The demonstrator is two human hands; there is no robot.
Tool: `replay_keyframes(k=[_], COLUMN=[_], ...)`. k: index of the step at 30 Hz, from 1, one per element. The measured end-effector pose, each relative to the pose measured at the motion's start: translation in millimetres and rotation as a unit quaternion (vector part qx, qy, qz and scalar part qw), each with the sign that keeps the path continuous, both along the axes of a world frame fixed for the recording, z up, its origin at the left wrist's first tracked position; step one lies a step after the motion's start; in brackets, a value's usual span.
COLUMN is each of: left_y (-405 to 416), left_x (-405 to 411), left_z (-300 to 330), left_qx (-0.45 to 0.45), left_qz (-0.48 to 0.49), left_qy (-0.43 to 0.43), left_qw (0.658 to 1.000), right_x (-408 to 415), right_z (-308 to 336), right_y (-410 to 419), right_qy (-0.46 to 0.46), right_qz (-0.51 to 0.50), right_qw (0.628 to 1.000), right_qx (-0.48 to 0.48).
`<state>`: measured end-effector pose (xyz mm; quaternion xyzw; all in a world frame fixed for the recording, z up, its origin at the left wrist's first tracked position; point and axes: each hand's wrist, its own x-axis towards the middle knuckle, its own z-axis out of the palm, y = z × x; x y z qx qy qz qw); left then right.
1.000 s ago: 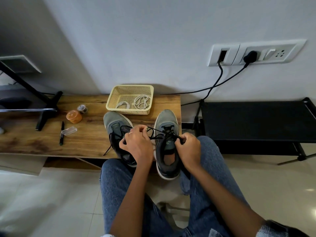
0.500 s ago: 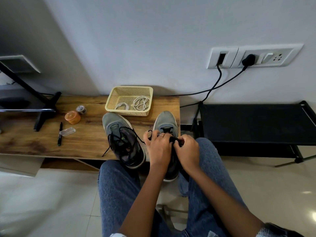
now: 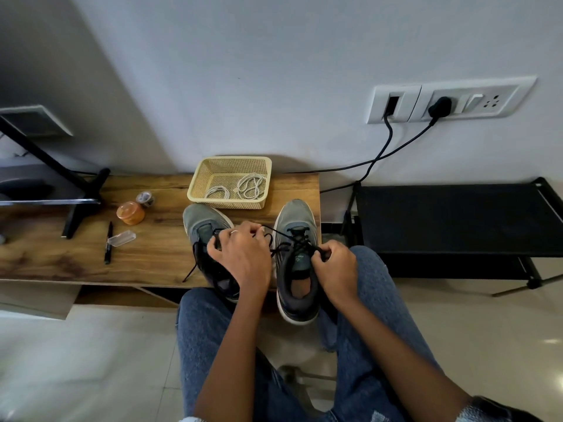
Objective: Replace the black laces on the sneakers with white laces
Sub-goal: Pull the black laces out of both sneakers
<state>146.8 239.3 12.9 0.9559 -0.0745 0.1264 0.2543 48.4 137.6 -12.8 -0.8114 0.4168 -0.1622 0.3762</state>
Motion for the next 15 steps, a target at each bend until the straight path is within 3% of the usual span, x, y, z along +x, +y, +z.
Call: replay_keyframes(k=[4,11,15], left_y=[4.6,-13.5,-18.6], left_x=[-3.1,-23.9,-29.9], left_z=[-0.3,-14.8,-24.9], left_qx=[-0.002,0.057,0.121], left_qz=[-0.018,-0.232,-0.261], left_qy=[0.026,-0.006,-0.014], left_qw=[1.0,0.971,0.958], right_x=[0.8,0.1,-0.8], right_z=[-1.5,-1.7,-2.8], right_y=[2.4,2.2,1.0], right_qy=[-0.001,0.003,0.0], right_qz=[-0.001,0.006,0.01], right_qw=[1.0,1.0,1.0], right_qx=[-0.006,-0.006,-0.005])
